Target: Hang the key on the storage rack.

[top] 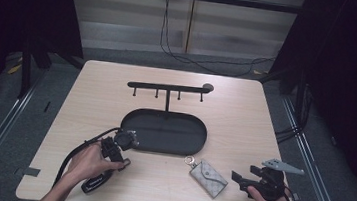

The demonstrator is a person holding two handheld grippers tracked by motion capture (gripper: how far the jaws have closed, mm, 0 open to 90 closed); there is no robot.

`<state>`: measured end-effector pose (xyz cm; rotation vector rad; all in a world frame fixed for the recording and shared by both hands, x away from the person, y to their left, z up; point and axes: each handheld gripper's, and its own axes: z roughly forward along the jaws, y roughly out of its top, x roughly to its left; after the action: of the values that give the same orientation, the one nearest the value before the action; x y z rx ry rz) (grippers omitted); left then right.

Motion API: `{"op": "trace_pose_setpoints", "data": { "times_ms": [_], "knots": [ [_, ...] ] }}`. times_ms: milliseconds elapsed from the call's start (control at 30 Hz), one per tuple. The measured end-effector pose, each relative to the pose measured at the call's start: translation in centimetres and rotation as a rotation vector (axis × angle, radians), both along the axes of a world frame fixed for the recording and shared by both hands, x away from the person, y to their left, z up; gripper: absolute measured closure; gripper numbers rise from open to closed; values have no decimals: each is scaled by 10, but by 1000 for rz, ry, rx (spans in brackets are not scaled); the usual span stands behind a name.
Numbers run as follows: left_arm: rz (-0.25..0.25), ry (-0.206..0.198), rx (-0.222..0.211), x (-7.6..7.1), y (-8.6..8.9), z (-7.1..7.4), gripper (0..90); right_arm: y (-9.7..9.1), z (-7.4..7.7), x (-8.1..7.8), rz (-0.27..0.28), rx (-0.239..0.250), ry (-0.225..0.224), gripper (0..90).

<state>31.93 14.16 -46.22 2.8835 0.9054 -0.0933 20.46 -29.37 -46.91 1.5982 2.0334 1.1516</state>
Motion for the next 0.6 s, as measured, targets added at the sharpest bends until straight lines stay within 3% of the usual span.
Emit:
{"op": "trace_pose_setpoints", "data": {
  "times_ms": [167,400,500,567,600],
  "knots": [
    [-11,17,-29,1,4,6,708,0,0,0,-4,0,3,187],
    [-12,-10,-23,0,8,16,709,-1,0,0,-10,3,1,187],
    [-10,-9,-54,0,11,24,709,0,0,0,-11,0,2,187],
    [-8,-31,-68,0,12,29,709,0,0,0,-12,0,2,187],
    [-20,-19,-72,0,12,31,709,-1,0,0,-12,1,2,187]
  ]
}}
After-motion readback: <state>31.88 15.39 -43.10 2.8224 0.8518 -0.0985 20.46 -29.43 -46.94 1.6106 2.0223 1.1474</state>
